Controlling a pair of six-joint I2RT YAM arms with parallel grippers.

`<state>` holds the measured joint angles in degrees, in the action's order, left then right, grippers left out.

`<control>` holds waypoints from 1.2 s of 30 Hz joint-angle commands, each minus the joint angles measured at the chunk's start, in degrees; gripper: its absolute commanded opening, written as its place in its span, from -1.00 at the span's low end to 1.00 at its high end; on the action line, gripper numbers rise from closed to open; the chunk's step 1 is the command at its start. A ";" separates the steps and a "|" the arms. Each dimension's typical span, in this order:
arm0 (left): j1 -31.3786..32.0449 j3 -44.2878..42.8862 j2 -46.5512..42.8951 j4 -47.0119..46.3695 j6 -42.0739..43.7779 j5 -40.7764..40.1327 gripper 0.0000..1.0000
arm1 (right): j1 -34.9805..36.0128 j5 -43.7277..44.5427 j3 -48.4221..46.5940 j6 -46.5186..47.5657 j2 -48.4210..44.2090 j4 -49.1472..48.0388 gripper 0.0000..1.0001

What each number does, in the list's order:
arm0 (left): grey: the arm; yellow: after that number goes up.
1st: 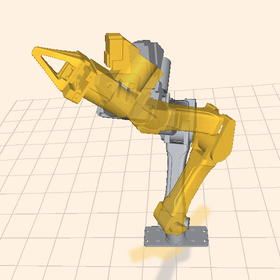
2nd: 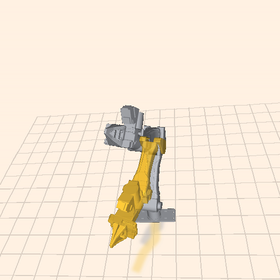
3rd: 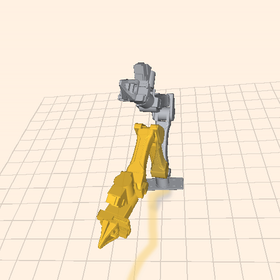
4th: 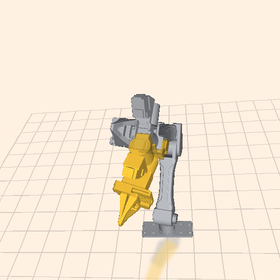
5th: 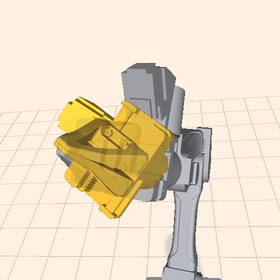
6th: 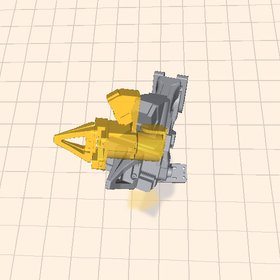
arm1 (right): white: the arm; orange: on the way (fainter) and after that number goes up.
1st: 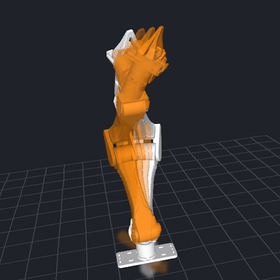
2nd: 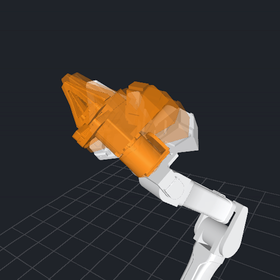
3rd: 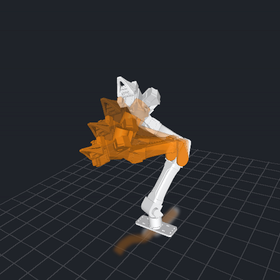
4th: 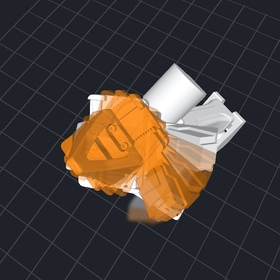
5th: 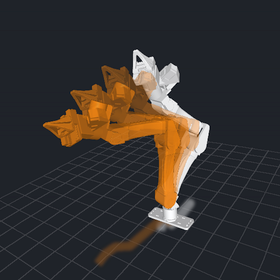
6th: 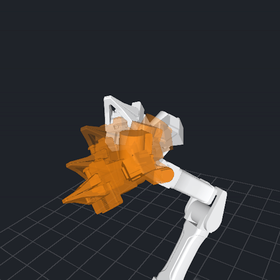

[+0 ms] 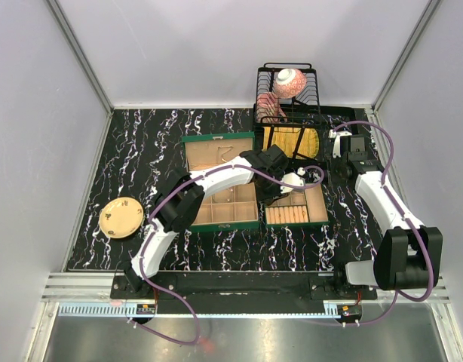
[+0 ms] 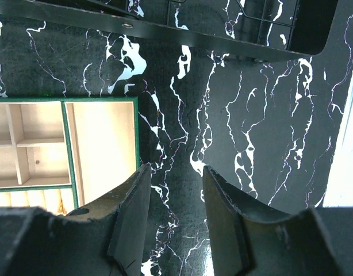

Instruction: Organize the mixed jewelry

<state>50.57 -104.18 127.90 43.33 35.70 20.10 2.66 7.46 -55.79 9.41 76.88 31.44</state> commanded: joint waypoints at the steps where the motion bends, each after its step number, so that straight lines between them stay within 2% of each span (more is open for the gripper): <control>1: 0.15 -0.41 -4.13 -1.14 0.07 -1.11 -0.32 | -0.37 -2.01 -0.55 1.48 -3.14 0.20 -0.05; 7: 0.15 -0.06 -10.91 -1.23 -1.69 -1.46 -0.19 | -0.28 -7.46 2.00 8.42 -7.79 2.13 -0.04; 9: 0.15 -0.23 -13.01 -1.32 -2.65 -1.64 -0.16 | -0.28 -12.10 3.49 12.71 -9.81 3.53 -0.03; 13: 0.06 0.91 -16.71 -1.23 -3.88 -0.85 -0.13 | -0.28 -17.83 4.81 20.28 -12.01 10.81 -0.01; 20: -1.96 10.12 -26.90 -5.26 -10.99 -0.50 -0.08 | -0.28 -22.75 9.64 31.01 -15.80 13.12 0.03; 23: -4.68 14.42 -32.70 -7.29 -14.33 -0.41 -0.01 | -0.20 -23.63 10.35 35.49 -15.89 13.73 0.05; 26: -8.11 17.68 -38.41 -8.44 -16.80 -0.50 0.15 | -0.19 -25.56 10.79 38.84 -15.10 13.74 0.07; 27: -9.94 18.22 -40.60 -8.26 -17.15 -0.41 0.27 | -0.11 -26.09 10.79 39.97 -14.31 13.73 0.09; 36: -23.21 20.86 -49.05 -5.72 -21.55 5.39 0.34 | 4.19 -27.86 11.84 47.18 -10.00 13.66 0.15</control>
<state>31.83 -84.31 82.39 38.94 18.09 21.61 4.45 -18.72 -44.91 51.03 66.76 45.34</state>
